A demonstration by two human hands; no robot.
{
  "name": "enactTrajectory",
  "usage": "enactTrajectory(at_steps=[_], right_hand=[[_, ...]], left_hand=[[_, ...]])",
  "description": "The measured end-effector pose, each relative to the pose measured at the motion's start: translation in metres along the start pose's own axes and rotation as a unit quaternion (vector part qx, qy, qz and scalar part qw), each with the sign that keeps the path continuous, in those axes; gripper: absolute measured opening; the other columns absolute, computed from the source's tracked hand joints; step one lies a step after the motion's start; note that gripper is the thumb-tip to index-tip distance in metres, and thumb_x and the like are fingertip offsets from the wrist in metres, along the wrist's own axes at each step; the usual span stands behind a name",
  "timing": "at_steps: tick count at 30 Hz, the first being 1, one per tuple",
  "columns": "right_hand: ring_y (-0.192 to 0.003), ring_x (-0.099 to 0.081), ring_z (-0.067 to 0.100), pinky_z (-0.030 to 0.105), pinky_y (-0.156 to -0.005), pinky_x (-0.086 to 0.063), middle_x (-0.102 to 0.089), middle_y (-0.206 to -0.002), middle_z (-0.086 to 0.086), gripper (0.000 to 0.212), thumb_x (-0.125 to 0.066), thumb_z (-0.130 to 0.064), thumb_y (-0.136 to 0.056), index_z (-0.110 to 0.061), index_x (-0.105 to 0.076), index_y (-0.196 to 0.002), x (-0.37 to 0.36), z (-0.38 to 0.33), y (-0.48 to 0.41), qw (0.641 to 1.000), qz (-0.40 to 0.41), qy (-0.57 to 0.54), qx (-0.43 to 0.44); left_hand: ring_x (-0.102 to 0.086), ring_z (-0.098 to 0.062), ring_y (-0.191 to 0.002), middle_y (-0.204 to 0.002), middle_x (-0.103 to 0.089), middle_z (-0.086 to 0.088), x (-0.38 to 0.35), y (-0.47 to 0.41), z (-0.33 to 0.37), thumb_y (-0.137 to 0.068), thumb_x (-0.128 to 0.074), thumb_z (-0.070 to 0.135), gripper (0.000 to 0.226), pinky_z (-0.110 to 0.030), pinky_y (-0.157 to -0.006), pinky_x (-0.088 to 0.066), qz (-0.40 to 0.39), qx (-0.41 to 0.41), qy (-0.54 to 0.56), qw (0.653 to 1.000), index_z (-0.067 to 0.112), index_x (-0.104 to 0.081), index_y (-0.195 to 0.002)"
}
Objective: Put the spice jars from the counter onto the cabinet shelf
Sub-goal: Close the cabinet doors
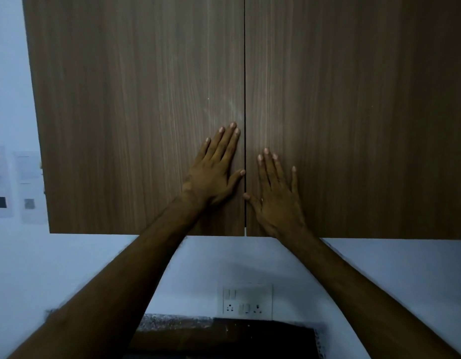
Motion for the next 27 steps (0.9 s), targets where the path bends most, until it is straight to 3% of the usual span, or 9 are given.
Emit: enactTrajectory(at_steps=[10,18,27], right_hand=[[-0.151,0.011,0.021,0.048,-0.122,0.002,0.013,-0.164,0.005,0.075,-0.019,-0.056,-0.098,-0.014,0.005,-0.156,0.012,-0.002,0.004,0.998,-0.057,0.027,-0.013],[-0.150,0.016,0.017,0.042,-0.120,0.010,0.014,-0.164,0.003,0.073,-0.023,-0.053,-0.101,-0.015,0.007,-0.156,0.031,-0.006,0.002,0.996,-0.076,0.025,-0.035],[-0.151,0.012,0.017,0.041,-0.120,0.009,0.011,-0.164,0.003,0.075,-0.021,-0.057,-0.099,-0.015,0.004,-0.156,0.051,-0.022,-0.010,0.996,-0.062,0.046,-0.041]], left_hand=[[0.016,-0.020,-0.149,-0.162,0.017,-0.006,-0.003,0.013,0.008,-0.101,-0.028,0.048,0.075,-0.042,-0.123,0.003,-0.001,0.045,0.037,0.998,0.013,0.012,-0.153],[0.017,-0.018,-0.148,-0.161,0.017,-0.005,0.001,0.021,0.016,-0.101,-0.028,0.045,0.072,-0.039,-0.122,0.006,0.007,-0.001,0.080,0.997,0.014,0.011,-0.152],[0.016,-0.018,-0.149,-0.162,0.017,-0.006,0.014,0.026,-0.002,-0.101,-0.026,0.048,0.072,-0.039,-0.123,0.005,0.015,-0.026,0.103,0.994,0.014,0.011,-0.153]])
Point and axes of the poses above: each hand's wrist, its own y-axis away from the middle knuckle, its own x-axis out of the back of the hand, z = x × y, the point moved 9 cm from there along -y, towards the middle knuckle
